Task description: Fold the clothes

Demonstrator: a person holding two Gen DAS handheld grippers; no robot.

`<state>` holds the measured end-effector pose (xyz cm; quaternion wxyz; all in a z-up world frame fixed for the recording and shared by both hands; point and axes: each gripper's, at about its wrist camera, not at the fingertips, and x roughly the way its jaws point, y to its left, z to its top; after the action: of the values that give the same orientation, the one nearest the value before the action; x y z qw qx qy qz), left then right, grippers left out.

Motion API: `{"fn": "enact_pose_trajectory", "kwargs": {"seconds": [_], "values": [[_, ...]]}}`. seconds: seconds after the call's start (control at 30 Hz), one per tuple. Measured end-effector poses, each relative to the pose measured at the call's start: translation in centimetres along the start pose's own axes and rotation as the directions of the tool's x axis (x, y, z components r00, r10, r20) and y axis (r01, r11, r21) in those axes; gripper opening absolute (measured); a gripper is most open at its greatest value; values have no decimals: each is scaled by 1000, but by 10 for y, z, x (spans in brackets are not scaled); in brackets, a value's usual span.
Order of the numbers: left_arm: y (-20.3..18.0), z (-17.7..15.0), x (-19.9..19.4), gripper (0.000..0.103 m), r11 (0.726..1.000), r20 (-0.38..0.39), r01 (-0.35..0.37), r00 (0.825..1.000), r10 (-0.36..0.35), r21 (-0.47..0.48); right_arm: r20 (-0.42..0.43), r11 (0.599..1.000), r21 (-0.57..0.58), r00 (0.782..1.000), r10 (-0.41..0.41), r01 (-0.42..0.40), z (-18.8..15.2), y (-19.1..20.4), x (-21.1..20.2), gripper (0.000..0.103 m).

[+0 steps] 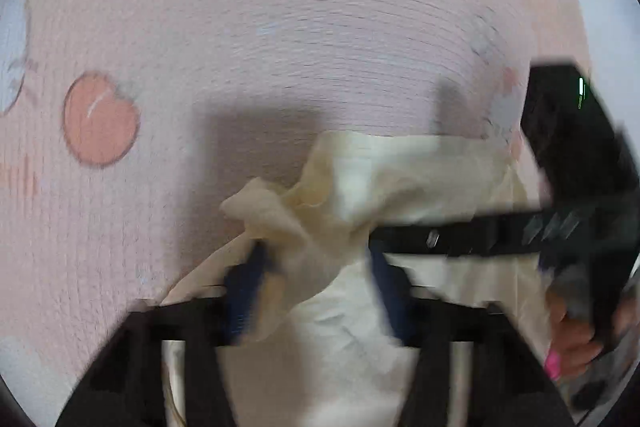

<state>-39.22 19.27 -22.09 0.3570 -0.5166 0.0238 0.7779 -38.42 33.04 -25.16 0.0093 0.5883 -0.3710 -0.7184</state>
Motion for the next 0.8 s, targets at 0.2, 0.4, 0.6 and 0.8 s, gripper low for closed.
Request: {"fn": "enact_pose_trajectory", "kwargs": {"seconds": [0.2,0.4,0.6,0.8], "values": [[-28,-2,0,19,993,23,24,999,-27,114,37,997,-64,999,32,-30,-5,20,-21,49],[-32,-12,7,19,991,-19,43,999,-41,128,27,993,-118,999,21,-18,-11,45,3,49],[-39,-17,4,19,986,-8,38,999,-37,162,-29,993,-119,999,-27,23,-7,37,29,49],[-46,-16,2,19,985,-6,22,1000,-21,169,-1,997,-75,1000,6,-6,-8,26,37,11]]}}
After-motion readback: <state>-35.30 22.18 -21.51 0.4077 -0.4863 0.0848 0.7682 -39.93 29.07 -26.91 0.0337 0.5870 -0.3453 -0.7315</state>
